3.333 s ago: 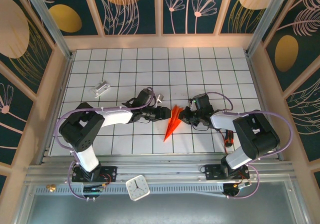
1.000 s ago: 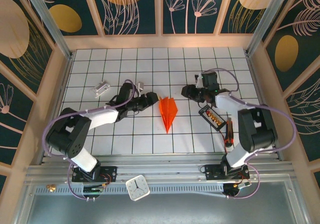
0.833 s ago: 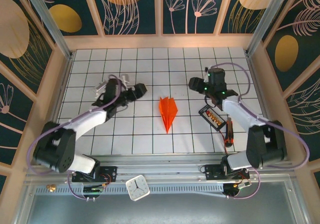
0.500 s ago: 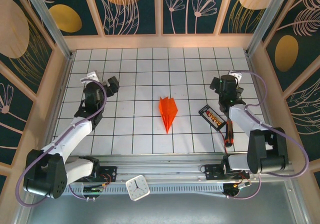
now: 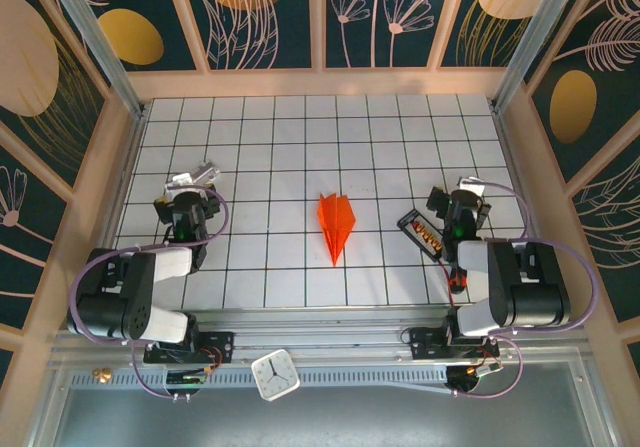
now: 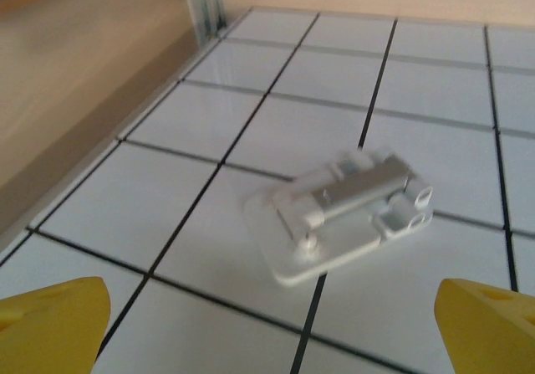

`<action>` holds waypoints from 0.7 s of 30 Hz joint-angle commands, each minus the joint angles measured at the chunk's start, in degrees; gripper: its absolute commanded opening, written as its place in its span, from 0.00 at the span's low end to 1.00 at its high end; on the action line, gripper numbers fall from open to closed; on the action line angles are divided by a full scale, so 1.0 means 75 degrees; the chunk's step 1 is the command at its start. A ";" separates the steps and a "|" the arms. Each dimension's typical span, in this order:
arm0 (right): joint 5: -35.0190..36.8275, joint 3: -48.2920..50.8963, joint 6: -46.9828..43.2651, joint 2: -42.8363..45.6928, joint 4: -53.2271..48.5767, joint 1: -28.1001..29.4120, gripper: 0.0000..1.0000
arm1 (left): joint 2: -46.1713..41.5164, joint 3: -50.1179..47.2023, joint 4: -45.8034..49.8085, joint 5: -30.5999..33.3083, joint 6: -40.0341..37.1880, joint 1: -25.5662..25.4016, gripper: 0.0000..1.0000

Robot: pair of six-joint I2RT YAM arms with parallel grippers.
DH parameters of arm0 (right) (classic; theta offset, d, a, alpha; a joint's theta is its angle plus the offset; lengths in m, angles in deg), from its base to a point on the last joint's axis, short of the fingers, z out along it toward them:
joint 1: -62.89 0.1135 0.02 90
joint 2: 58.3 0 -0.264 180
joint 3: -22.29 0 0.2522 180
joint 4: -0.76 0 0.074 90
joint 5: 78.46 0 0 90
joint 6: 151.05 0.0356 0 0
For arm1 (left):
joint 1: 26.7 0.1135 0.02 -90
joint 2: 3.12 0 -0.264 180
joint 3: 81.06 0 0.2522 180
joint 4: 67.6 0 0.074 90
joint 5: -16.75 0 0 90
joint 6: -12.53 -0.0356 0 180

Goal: Fold a paper plane with a square sheet of paper (pick it up from the middle)
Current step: Reset both arms

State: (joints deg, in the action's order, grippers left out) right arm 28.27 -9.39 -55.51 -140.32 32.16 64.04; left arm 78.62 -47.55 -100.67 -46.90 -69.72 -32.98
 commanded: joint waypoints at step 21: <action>-0.0883 0.0909 -0.0459 -0.1047 0.4543 -0.0120 0.99 | 0.0720 -0.1159 -0.4154 -0.1884 -0.0385 0.0662 0.99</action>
State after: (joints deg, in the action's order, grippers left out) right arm 20.65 -1.87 -57.78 -147.72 63.24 62.77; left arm 84.47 -55.58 -127.33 -59.82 -71.95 -28.46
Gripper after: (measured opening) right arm 0.992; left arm 0.988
